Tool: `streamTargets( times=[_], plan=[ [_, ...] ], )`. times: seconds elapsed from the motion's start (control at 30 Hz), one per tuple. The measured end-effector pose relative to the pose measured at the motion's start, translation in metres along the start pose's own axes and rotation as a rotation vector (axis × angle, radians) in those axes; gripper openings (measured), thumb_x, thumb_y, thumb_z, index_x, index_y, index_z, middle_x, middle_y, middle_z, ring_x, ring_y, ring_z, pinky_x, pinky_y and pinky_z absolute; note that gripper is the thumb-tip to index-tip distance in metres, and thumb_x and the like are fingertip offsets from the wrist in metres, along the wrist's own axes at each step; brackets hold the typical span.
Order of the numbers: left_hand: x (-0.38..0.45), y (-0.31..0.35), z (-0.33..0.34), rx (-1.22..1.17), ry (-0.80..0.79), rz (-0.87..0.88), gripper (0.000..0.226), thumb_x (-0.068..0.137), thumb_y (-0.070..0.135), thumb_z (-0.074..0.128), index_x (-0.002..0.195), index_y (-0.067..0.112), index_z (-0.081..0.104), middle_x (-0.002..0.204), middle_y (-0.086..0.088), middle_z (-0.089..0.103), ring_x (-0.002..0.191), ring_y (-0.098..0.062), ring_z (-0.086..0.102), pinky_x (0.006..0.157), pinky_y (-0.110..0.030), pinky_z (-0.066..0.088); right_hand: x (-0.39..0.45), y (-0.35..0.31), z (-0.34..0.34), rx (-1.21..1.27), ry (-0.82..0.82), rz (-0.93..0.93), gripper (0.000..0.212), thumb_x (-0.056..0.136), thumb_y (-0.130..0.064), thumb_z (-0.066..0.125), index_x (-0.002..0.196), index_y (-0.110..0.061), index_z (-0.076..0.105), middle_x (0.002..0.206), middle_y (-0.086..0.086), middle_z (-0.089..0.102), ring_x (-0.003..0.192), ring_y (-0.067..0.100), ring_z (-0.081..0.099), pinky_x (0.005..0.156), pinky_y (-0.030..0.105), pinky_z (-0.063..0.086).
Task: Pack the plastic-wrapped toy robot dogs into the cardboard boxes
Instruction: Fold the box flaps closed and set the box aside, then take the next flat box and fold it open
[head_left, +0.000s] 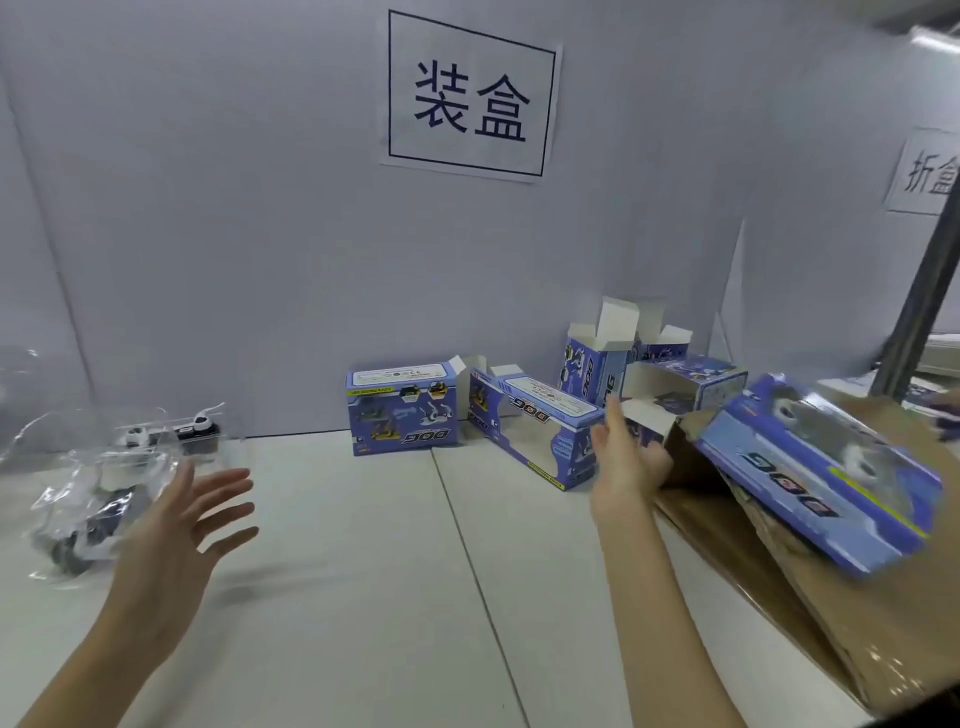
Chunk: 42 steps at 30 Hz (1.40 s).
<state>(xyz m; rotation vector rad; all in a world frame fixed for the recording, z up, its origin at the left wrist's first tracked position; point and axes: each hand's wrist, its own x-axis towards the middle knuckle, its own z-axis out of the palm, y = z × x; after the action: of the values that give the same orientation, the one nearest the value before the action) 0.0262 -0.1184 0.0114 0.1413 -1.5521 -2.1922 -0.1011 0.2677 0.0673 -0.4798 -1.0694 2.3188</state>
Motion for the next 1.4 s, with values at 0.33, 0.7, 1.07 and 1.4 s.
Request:
streamTargets(
  times=[0.33, 0.7, 1.07, 1.4],
  plan=[
    [-0.003, 0.003, 0.001, -0.012, 0.043, -0.033, 0.056, 0.097, 0.057, 0.053, 0.114, 0.007, 0.072, 0.116, -0.012, 0.072, 0.104, -0.031, 0.065, 0.094, -0.051, 0.053, 0.025, 0.063, 0.036, -1.785, -0.355, -0.573, 0.094, 0.095, -0.027, 0.076, 0.164, -0.038, 0.014, 0.171, 0.016, -0.005, 0.153, 0.054, 0.008, 0.121, 0.058, 0.034],
    [-0.008, 0.003, 0.007, 0.075, 0.025, -0.052, 0.051, 0.090, 0.056, 0.059, 0.105, 0.011, 0.077, 0.113, -0.012, 0.074, 0.096, -0.028, 0.067, 0.088, -0.048, 0.054, 0.012, 0.043, 0.057, -1.897, -0.376, -0.687, 0.092, 0.087, -0.060, 0.074, 0.149, -0.013, 0.024, 0.148, 0.026, 0.041, 0.136, 0.045, 0.042, 0.110, 0.052, 0.039],
    [-0.022, -0.005, 0.028, 0.381, -0.157, -0.038, 0.087, 0.066, 0.073, 0.075, 0.145, 0.045, 0.050, 0.128, 0.002, 0.067, 0.112, -0.013, 0.071, 0.092, -0.036, 0.061, -0.099, 0.045, 0.040, -0.933, -0.638, -0.430, 0.051, 0.102, -0.059, 0.049, 0.149, -0.039, 0.046, 0.121, 0.011, 0.062, 0.108, 0.027, 0.066, 0.090, 0.047, 0.058],
    [-0.013, 0.012, 0.021, 0.122, 0.016, -0.095, 0.053, 0.105, 0.033, 0.057, 0.153, 0.016, 0.043, 0.132, -0.011, 0.070, 0.104, -0.020, 0.076, 0.074, -0.027, 0.059, -0.133, 0.061, 0.014, -0.908, -1.702, 0.452, 0.079, 0.088, -0.060, 0.074, 0.145, -0.071, 0.021, 0.129, -0.003, 0.072, 0.116, 0.024, 0.071, 0.090, 0.035, 0.061]
  ],
)
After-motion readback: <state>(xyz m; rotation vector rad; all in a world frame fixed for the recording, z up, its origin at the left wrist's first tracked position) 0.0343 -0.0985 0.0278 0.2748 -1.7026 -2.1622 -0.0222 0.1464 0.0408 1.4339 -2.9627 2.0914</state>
